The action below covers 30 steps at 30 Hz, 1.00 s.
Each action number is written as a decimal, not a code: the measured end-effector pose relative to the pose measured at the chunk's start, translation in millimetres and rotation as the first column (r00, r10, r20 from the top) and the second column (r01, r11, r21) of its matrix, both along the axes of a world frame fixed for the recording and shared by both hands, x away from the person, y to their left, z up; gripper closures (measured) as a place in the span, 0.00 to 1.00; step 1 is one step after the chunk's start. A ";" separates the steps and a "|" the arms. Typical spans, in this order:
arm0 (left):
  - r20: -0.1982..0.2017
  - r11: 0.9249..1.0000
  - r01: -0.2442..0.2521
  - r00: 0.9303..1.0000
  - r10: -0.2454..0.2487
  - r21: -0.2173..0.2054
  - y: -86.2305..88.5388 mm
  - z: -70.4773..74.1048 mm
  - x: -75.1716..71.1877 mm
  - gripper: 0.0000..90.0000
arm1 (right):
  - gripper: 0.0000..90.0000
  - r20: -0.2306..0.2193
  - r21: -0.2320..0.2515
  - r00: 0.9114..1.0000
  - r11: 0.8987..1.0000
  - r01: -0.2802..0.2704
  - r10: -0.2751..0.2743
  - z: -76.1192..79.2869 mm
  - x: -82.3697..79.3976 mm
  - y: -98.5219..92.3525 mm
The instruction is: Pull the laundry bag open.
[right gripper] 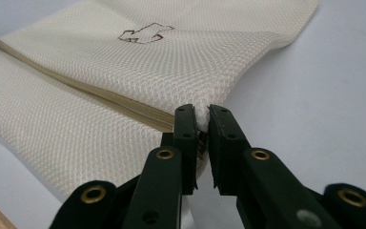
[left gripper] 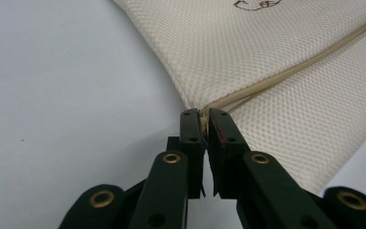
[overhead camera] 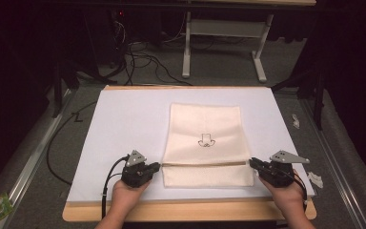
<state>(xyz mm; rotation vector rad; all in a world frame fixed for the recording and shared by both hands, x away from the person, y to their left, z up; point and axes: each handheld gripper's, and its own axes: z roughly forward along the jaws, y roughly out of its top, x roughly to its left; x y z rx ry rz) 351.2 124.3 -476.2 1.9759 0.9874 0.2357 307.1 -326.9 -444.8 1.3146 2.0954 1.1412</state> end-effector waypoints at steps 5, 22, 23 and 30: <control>0.026 0.999 -0.009 1.000 0.010 -0.033 3.7 1.9 1.5 0.71 | 0.77 -0.013 0.009 0.999 0.999 0.031 -0.031 -2.1 1.8 0.1; 0.275 0.933 -0.335 0.916 0.291 0.127 75.1 31.1 12.7 0.07 | 0.07 0.132 -0.075 0.965 0.968 0.239 -0.228 7.0 -2.1 -61.0; 0.263 0.934 -0.336 0.918 0.297 0.120 78.0 30.5 12.8 0.07 | 0.06 0.124 -0.063 0.960 0.964 0.259 -0.250 5.8 -3.6 -68.1; 0.227 0.941 -0.312 0.933 0.278 0.129 78.3 25.1 15.2 0.00 | 0.05 0.129 -0.008 0.951 0.959 0.285 -0.281 7.3 -0.9 -71.6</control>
